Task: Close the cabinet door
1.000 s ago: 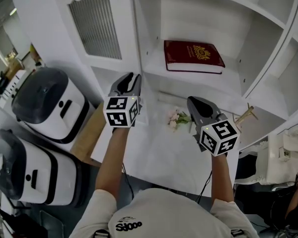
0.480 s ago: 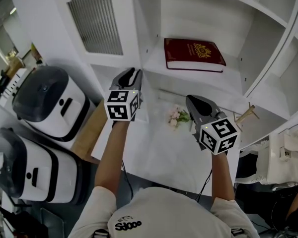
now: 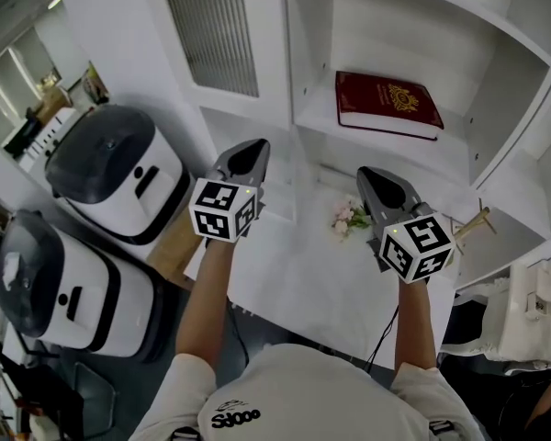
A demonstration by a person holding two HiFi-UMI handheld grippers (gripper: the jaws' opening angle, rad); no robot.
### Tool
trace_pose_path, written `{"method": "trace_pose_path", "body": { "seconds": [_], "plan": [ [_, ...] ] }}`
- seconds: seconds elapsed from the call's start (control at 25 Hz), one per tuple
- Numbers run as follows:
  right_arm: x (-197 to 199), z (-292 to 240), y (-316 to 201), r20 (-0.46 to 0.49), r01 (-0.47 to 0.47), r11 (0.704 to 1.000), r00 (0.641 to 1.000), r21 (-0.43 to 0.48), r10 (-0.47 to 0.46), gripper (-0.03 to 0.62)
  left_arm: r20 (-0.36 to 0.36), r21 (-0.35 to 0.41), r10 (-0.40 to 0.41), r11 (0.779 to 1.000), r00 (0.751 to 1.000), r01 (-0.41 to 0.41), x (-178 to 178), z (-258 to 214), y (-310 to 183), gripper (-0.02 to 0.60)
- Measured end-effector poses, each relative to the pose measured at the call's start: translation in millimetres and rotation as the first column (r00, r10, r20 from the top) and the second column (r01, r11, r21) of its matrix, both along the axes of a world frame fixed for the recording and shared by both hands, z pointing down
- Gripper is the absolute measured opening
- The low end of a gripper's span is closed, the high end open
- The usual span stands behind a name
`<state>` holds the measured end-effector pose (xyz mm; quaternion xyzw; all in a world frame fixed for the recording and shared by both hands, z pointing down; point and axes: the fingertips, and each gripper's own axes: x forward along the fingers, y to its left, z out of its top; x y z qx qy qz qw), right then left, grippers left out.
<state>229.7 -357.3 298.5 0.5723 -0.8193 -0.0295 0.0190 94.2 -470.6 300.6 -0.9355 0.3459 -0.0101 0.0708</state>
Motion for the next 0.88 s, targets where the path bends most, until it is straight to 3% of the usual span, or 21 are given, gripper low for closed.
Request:
{"method": "trace_pose_path", "body": {
  "seconds": [0.2, 0.64, 0.88],
  "plan": [
    [-19, -9, -7, -0.009, 0.049, 0.999, 0.999, 0.023, -0.049, 0.002, 0.044, 0.051, -0.007, 0.999, 0.999, 0.005, -37, -1, 34, 0.015],
    [-84, -14, -18, -0.050, 0.220, 0.974, 0.975, 0.042, -0.218, 0.002, 0.035, 0.113, -0.192, 0.976, 0.981, 0.187, -124, -12, 71, 0.015],
    [-106, -16, -19, -0.075, 0.279, 0.959, 0.958, 0.045, -0.275, 0.002, 0.036, 0.117, -0.264, 0.959, 0.964, 0.258, -151, -10, 82, 0.015]
  ]
}}
